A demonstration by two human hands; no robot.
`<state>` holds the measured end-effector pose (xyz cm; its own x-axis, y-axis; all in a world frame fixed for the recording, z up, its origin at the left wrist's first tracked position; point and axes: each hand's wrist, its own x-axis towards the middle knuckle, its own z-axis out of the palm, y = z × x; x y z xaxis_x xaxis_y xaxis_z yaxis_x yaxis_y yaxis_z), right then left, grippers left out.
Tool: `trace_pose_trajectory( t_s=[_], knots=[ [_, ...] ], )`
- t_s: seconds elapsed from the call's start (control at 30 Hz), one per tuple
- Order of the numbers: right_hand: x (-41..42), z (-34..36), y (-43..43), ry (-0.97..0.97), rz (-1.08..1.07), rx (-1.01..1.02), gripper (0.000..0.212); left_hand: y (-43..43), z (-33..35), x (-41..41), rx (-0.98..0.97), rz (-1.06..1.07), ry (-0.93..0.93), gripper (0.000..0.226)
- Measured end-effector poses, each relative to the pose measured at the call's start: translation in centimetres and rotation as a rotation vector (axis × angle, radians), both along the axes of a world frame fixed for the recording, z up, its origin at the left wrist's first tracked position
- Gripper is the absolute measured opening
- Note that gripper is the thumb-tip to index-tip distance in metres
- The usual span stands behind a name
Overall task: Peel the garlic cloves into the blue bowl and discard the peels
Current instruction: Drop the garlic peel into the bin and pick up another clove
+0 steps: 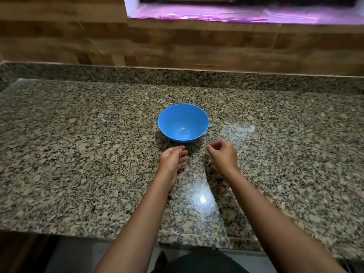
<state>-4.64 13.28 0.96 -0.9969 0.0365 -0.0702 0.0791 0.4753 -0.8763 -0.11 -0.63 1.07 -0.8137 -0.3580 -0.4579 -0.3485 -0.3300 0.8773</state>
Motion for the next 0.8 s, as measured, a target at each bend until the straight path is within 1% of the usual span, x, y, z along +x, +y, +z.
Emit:
trace_pose_trajectory(
  t_s=[0.1,0.17,0.23,0.33,0.4,0.47,0.53,0.6,0.63,0.67,0.73,0.8],
  knots=[
    [0.3,1.7,-0.6,0.018,-0.028,-0.195,0.006,-0.4,0.1,-0.1,-0.012,0.004,0.035,0.019],
    [-0.2,2.8,-1.4,0.041,-0.021,-0.274,0.007,-0.7,0.1,-0.2,-0.004,0.014,0.047,0.018],
    [-1.1,3.8,-2.5,0.064,0.008,-0.27,0.007,-0.9,0.0,-0.3,0.001,0.013,0.041,0.018],
    [-3.0,4.3,-4.4,0.06,0.043,-0.19,0.012,-1.1,0.1,-0.3,0.002,0.023,0.036,0.017],
    [-4.0,4.3,-5.5,0.042,0.054,-0.147,0.014,-1.4,0.1,-0.1,-0.045,0.013,0.039,0.018],
    [-4.2,4.1,-5.8,0.045,0.048,-0.123,0.017,-1.8,-0.2,0.1,-0.172,-0.013,0.044,0.019],
    [-3.5,4.1,-5.4,0.076,0.027,-0.124,0.017,-2.1,-0.5,0.2,-0.382,-0.054,0.053,0.02],
    [-2.2,3.9,-4.7,0.097,0.002,-0.157,0.015,-2.4,-1.0,-0.1,-0.667,-0.184,0.012,0.03],
    [-1.3,3.7,-4.4,0.101,-0.009,-0.181,0.014,-2.3,-1.2,-0.1,-0.785,-0.267,-0.013,0.038],
    [-0.5,3.5,-4.0,0.101,-0.018,-0.204,0.012,-2.1,-1.4,-0.2,-0.858,-0.329,-0.02,0.044],
    [1.2,2.9,-3.3,0.078,-0.02,-0.238,0.009,-1.7,-1.6,-0.3,-0.925,-0.378,-0.001,0.044],
    [2.6,2.2,-2.7,-0.006,0.001,-0.245,0.008,-1.6,-1.8,-0.2,-0.921,-0.349,0.025,0.035]
  ],
)
